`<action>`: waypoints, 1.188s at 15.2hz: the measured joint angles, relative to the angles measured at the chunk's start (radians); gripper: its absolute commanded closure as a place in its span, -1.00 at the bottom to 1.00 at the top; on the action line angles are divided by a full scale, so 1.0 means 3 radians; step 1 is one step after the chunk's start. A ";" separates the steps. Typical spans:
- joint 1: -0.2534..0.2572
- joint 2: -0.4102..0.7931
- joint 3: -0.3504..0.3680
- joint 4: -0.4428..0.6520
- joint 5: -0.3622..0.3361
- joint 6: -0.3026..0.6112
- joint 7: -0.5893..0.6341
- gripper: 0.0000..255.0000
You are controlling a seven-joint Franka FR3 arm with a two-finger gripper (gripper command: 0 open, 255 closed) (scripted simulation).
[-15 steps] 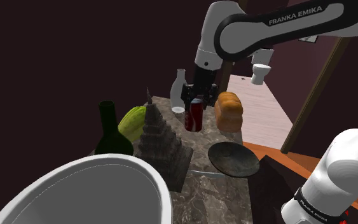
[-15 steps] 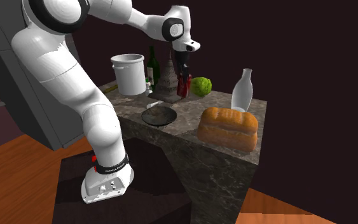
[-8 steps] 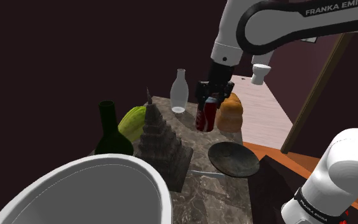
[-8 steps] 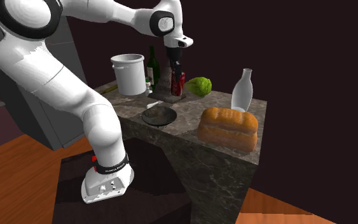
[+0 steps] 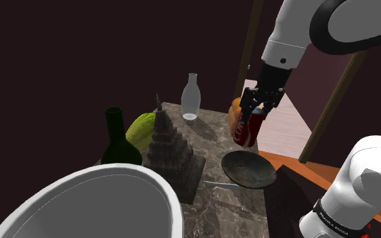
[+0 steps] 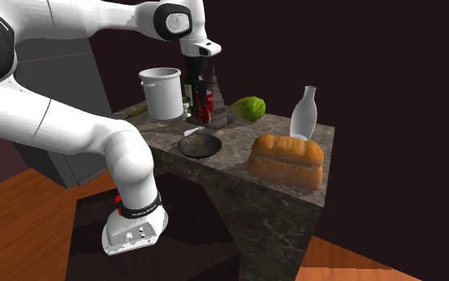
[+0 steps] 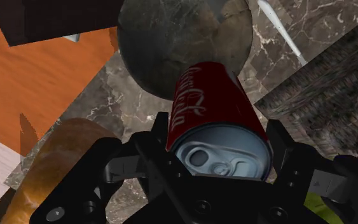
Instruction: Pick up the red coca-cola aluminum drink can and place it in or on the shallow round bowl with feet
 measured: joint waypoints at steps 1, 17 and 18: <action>0.0031 -0.0154 -0.0012 -0.0068 0.0012 -0.0085 0.0013 1.00; 0.0148 -0.0529 0.0058 -0.0842 0.0143 0.0300 -0.0023 1.00; 0.0158 -0.0529 0.0073 -0.0883 0.0158 0.0342 -0.0020 1.00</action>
